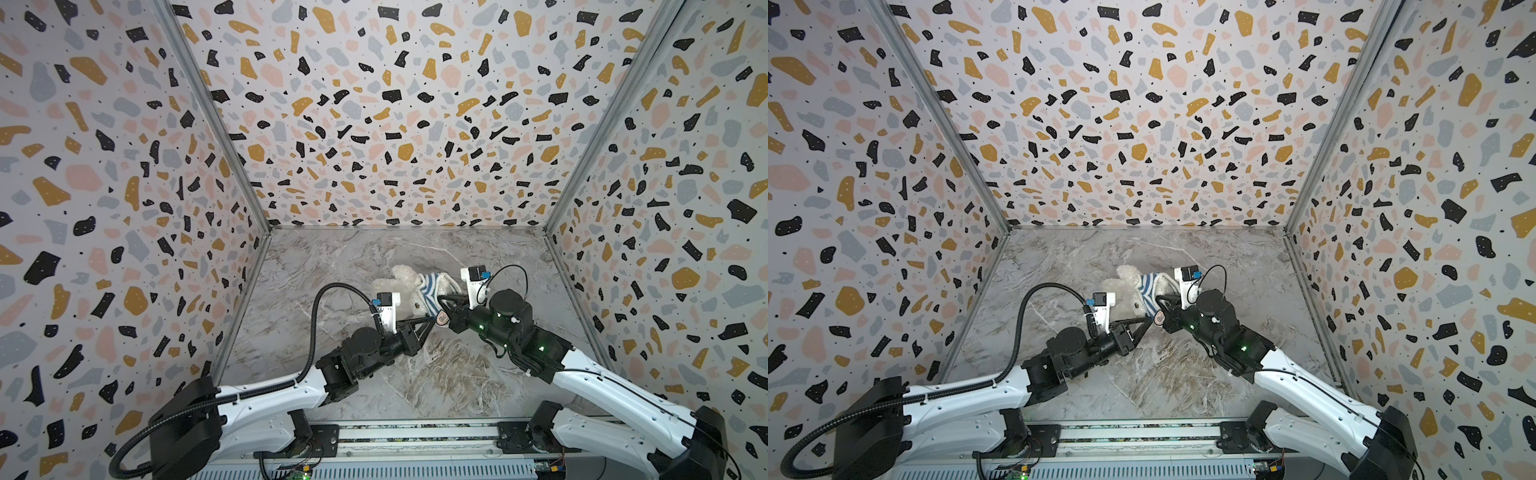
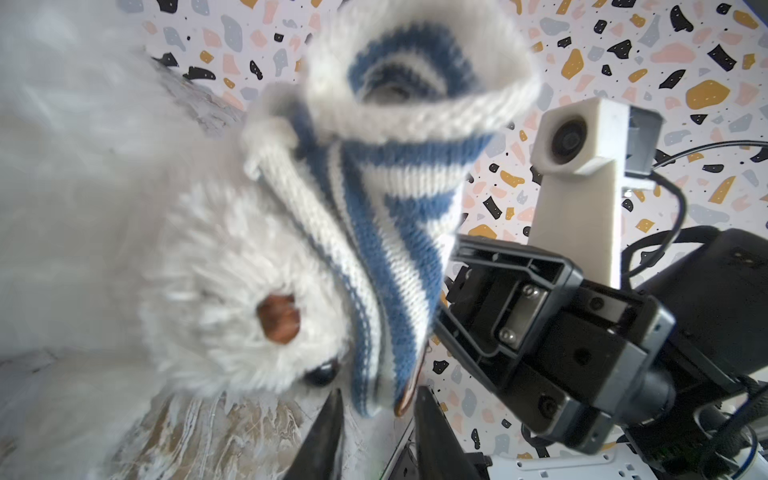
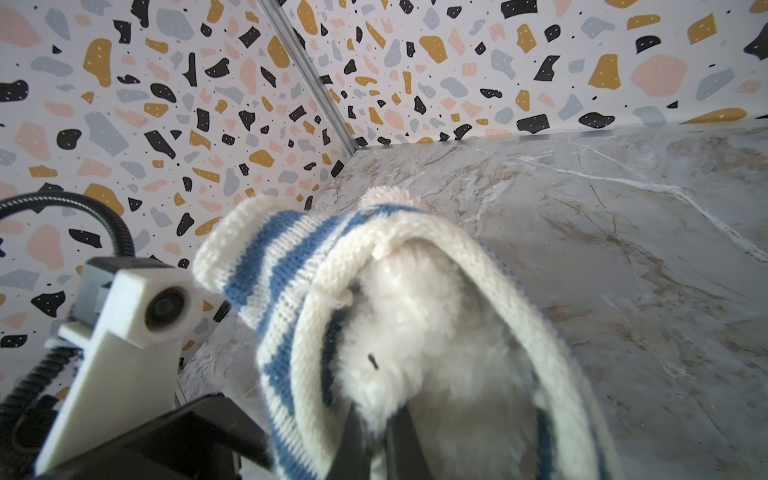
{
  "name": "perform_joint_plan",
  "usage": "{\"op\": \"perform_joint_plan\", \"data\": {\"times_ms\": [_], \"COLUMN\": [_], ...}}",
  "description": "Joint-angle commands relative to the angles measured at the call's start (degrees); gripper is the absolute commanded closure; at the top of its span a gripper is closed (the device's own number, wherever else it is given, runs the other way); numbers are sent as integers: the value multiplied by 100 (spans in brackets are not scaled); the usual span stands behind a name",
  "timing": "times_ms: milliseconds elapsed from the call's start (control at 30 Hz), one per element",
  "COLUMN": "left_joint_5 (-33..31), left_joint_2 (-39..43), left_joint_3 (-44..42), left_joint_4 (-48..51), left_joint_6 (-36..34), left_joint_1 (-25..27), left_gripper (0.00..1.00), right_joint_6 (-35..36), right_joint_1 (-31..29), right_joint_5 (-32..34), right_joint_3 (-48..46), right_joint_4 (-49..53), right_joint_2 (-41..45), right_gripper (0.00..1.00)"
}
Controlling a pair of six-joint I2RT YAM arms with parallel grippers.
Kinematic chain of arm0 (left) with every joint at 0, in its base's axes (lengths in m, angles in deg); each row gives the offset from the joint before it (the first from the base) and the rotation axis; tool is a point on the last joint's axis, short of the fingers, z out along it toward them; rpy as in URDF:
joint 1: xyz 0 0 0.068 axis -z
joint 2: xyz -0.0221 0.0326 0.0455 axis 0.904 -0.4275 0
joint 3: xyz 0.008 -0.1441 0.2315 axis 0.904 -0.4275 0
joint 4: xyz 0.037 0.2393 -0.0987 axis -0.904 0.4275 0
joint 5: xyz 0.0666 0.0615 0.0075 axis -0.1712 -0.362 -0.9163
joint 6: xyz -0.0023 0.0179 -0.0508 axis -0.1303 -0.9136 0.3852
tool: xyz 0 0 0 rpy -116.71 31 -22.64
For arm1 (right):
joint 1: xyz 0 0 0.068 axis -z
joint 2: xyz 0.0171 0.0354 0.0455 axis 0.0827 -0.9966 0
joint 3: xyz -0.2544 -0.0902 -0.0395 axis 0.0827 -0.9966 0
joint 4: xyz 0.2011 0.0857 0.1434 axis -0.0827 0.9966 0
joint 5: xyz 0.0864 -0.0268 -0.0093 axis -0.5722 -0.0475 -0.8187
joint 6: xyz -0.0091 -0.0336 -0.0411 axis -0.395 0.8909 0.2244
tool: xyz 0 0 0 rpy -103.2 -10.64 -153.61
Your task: Dress the teddy bear
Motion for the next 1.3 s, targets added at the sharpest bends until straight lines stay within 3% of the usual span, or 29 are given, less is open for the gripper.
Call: {"op": "perform_joint_plan", "data": {"times_ms": [0,200,633,933,1267], "left_joint_5": [-274,-586,-614,-629,-811], "left_joint_2": [-81,-102,-572,-870,-1035], "left_joint_3": [119,37,14,173,178], "left_joint_4": [-581,-580,-1101,-851,-1301], "left_joint_6": [230,303,512,301,384], "left_joint_1": [118,157,166,373,447], "left_gripper": [69,71,78,71,72], "right_joint_6": [-372,-581,-1041,-1143,-1291], "right_joint_1": [-136,-337,-597,-637,-689], "right_joint_5": [576,844,1314,1599,1590], "right_joint_3": [73,68,-207,-264,-325], "right_joint_4": [-672,-840,-988,-839,-832], "right_joint_2": [25,-41,58,147,156], "right_gripper": [100,100,100,100,100]}}
